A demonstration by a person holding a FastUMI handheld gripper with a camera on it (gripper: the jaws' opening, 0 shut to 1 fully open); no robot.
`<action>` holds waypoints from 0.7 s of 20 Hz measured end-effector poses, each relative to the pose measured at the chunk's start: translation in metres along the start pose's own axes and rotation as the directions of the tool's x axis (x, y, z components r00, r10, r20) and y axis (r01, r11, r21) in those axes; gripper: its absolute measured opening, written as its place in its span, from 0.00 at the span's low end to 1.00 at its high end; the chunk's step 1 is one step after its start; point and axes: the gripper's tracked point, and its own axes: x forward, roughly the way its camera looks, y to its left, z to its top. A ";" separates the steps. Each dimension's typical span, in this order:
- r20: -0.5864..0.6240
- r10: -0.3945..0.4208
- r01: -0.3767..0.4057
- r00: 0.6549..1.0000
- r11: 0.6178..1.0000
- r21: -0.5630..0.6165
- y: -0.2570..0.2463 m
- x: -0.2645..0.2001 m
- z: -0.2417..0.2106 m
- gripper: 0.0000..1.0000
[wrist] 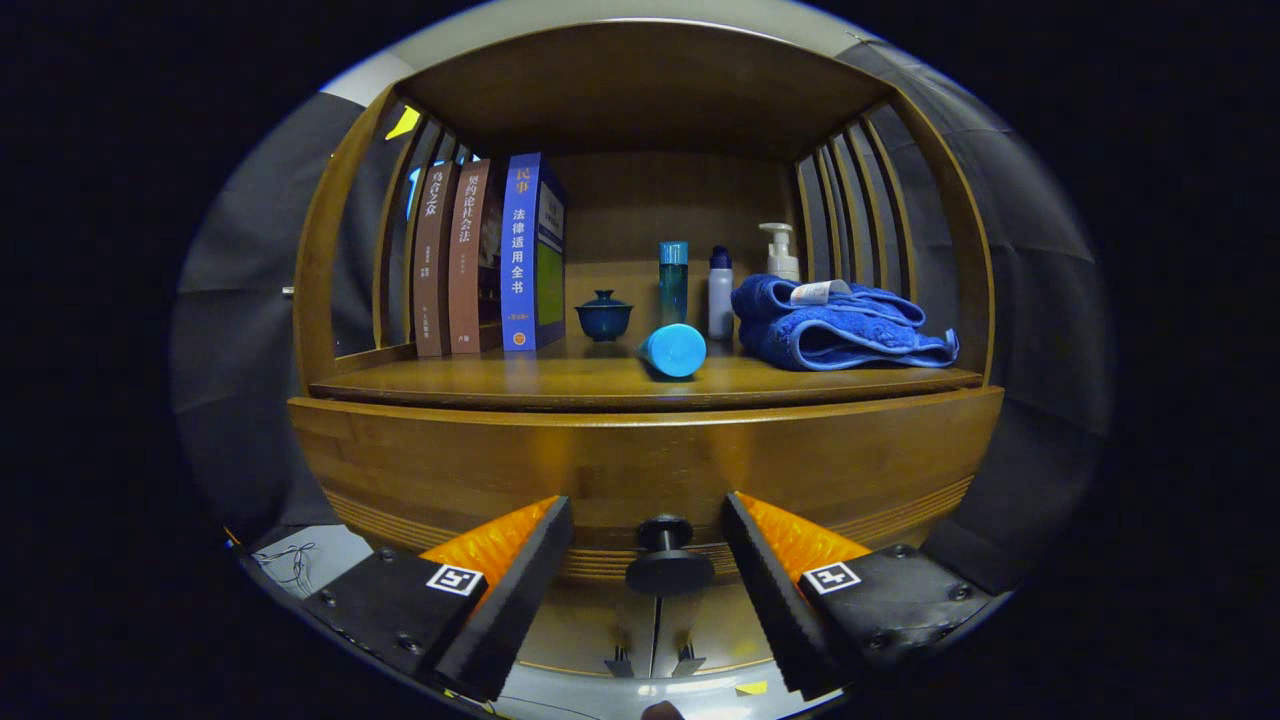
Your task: Pull open the drawer, take out the items inside it, and place them on the countertop above the cabinet.
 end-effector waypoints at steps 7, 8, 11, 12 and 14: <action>-0.028 0.000 0.000 1.000 1.000 0.006 -0.001 0.004 -0.001 0.99; -0.035 -0.001 0.001 0.999 1.000 0.005 -0.002 0.003 0.001 0.99; -0.003 -0.001 0.001 1.000 1.000 -0.009 -0.001 -0.009 0.021 0.99; 0.008 0.001 -0.001 1.000 1.000 -0.014 -0.001 -0.014 0.027 0.99; 0.024 0.004 -0.003 1.000 1.000 -0.017 0.001 -0.025 0.039 0.99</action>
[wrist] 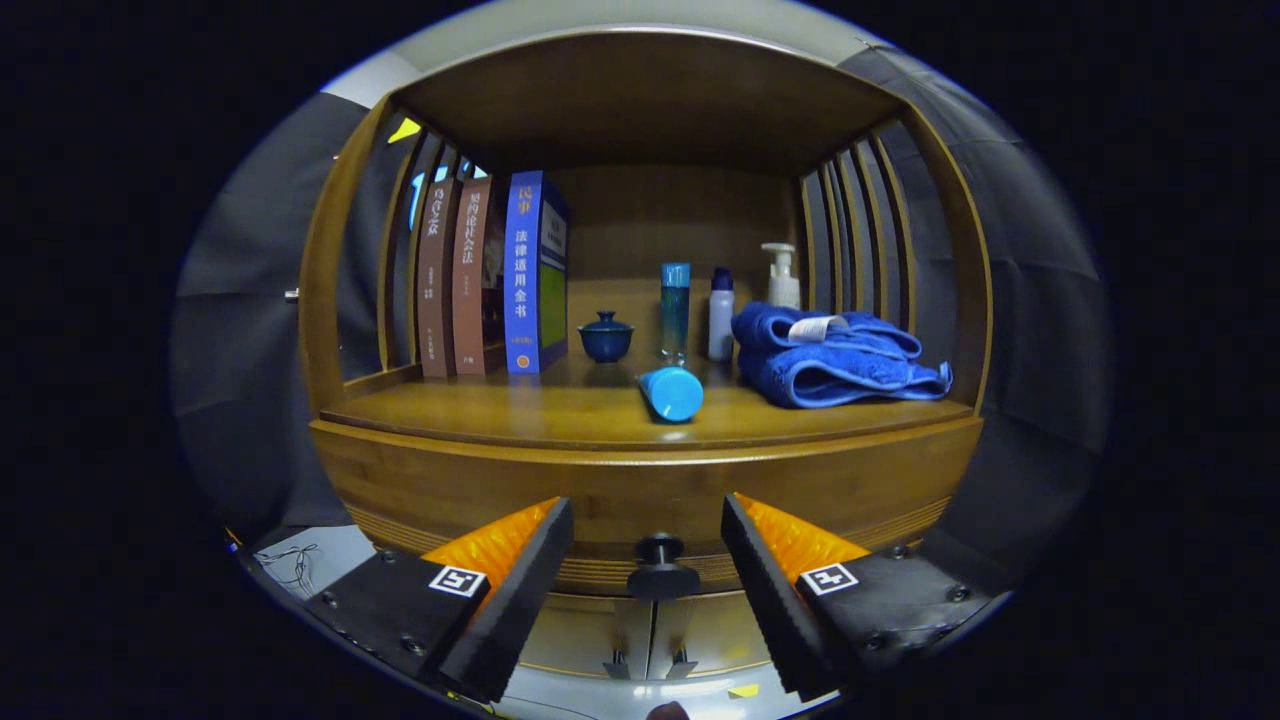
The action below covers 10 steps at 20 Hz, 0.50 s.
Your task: Pull open the drawer, take out the items inside it, and place them on the countertop above the cabinet.
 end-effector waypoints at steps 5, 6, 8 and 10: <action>0.043 0.007 -0.008 0.999 1.000 0.010 0.005 -0.033 0.031 0.99; 0.054 0.008 -0.009 0.999 1.000 0.010 0.006 -0.040 0.038 0.99; 0.071 0.014 -0.014 0.997 1.000 0.007 0.010 -0.054 0.050 0.99; 0.088 0.022 -0.023 0.996 1.000 0.005 0.014 -0.069 0.062 0.98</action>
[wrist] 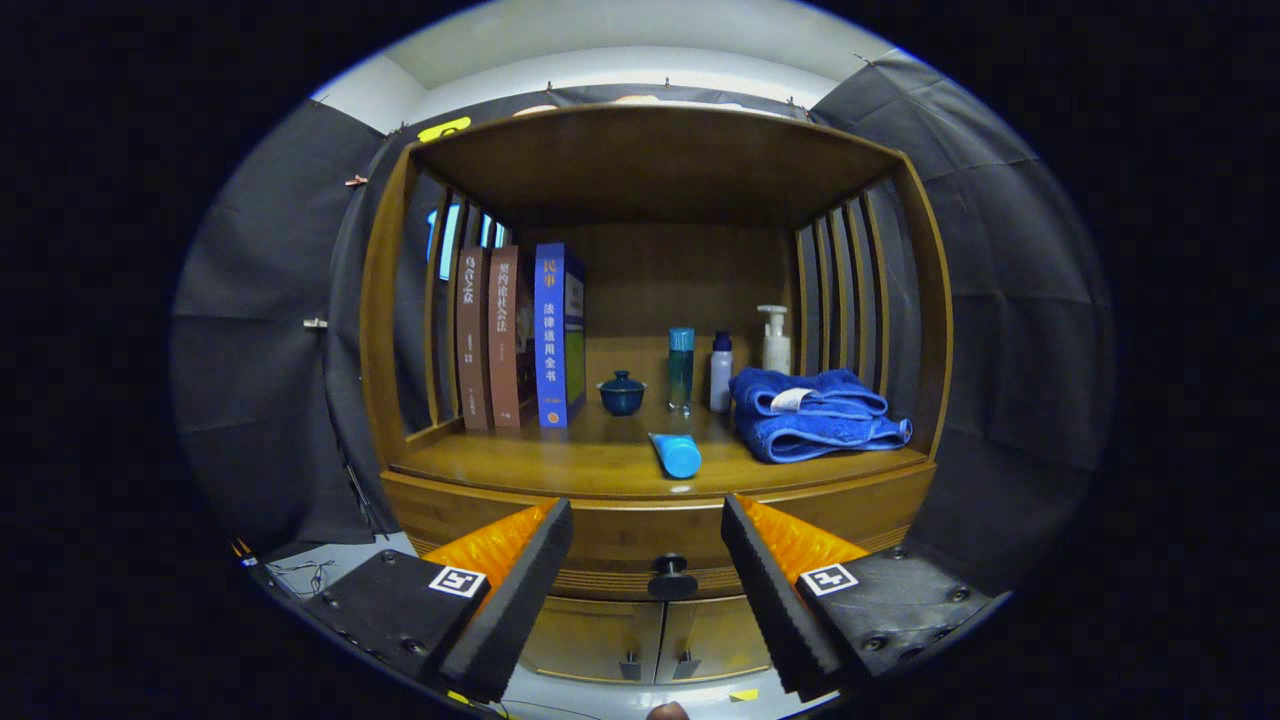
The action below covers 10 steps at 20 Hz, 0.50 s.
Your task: Pull open the drawer, take out the items inside it, and place them on the countertop above the cabinet.
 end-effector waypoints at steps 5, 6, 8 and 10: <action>0.031 0.009 -0.009 0.999 1.000 -0.018 0.009 -0.028 0.027 0.98; 0.036 0.013 -0.012 0.999 1.000 -0.016 0.011 -0.034 0.032 0.98; 0.050 0.010 -0.009 0.999 1.000 -0.010 0.011 -0.045 0.045 0.98; 0.065 0.008 -0.008 0.998 1.000 0.004 0.012 -0.056 0.057 0.98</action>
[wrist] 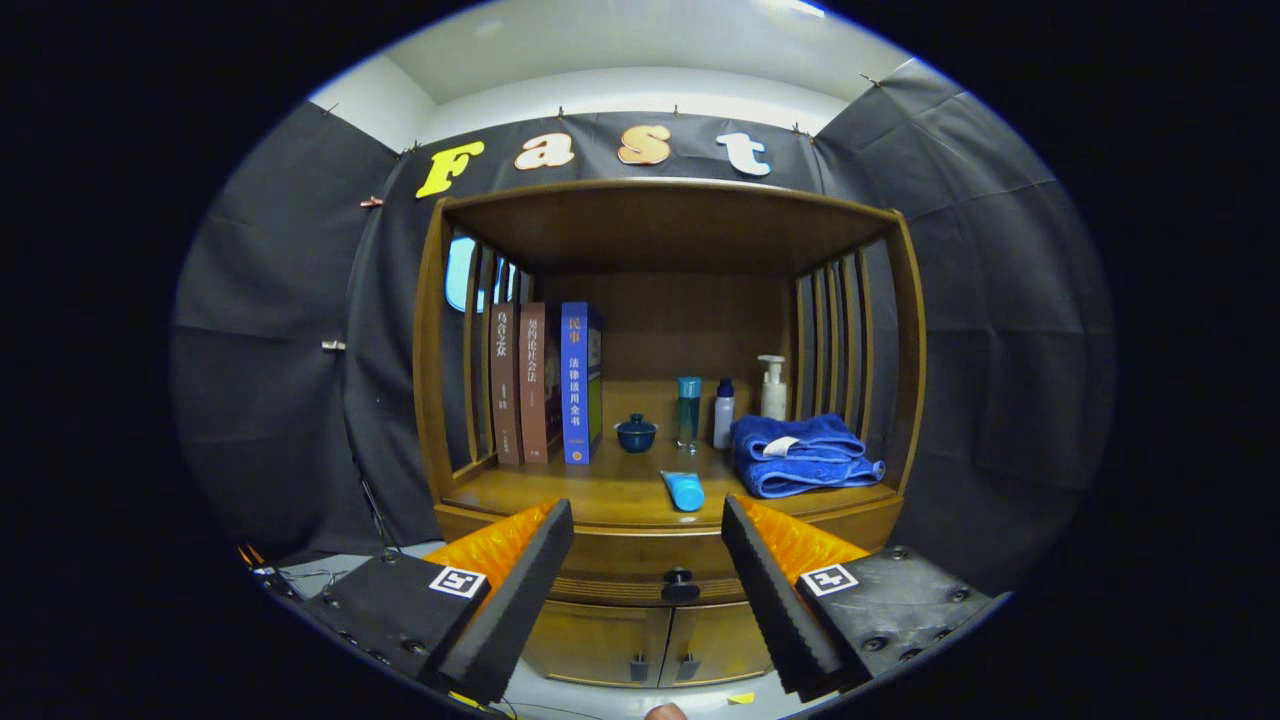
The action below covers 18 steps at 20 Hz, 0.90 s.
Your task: Pull open the drawer, take out the items inside it, and place them on the countertop above the cabinet.
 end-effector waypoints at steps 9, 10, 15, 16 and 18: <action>0.057 0.000 -0.001 0.998 1.000 0.003 0.006 -0.040 0.055 0.98; 0.063 0.000 0.000 0.998 1.000 -0.002 0.005 -0.046 0.065 0.98; 0.089 0.003 -0.003 0.996 1.000 -0.009 0.008 -0.065 0.090 0.98; 0.089 0.002 -0.002 0.996 1.000 -0.003 0.008 -0.068 0.093 0.98; 0.084 -0.003 0.002 0.996 1.000 0.005 0.008 -0.071 0.098 0.98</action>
